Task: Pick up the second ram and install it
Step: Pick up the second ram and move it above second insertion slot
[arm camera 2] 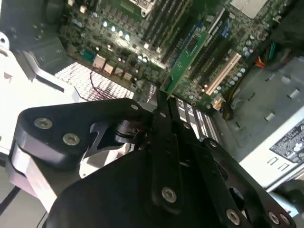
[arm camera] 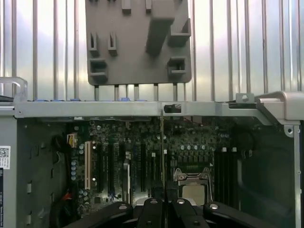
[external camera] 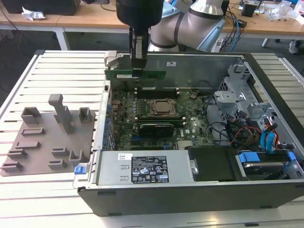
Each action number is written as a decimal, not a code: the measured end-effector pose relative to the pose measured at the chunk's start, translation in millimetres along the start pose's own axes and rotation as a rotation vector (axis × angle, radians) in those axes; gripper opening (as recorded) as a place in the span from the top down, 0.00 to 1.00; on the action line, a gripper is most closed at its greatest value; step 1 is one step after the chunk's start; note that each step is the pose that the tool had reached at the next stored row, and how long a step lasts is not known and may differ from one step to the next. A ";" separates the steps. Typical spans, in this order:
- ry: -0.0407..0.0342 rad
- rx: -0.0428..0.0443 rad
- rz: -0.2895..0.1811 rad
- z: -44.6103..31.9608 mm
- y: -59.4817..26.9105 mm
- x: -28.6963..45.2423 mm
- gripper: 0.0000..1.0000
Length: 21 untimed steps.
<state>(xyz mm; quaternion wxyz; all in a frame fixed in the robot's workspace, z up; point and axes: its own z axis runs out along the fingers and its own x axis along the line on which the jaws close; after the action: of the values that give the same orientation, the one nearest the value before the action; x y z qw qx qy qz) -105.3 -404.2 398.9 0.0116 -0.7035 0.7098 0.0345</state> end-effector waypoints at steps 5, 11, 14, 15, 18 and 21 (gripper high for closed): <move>0.0000 -0.0074 0.001 11.5 -22.7 -17.9 0.87; 0.0001 -0.0221 0.002 34.5 -57.4 -35.7 0.87; 0.0003 -0.0254 0.002 48.2 -63.2 -36.0 0.87; 0.0003 -0.0260 0.002 53.1 -64.1 -36.0 0.87; 0.0001 -0.0266 0.002 64.8 -66.1 -37.0 0.87; 0.0003 -0.0272 0.000 69.3 -75.1 -36.6 0.87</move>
<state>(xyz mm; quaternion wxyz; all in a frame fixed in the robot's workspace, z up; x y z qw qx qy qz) -32.1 -363.8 329.7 0.0020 -0.7035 0.7093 0.0440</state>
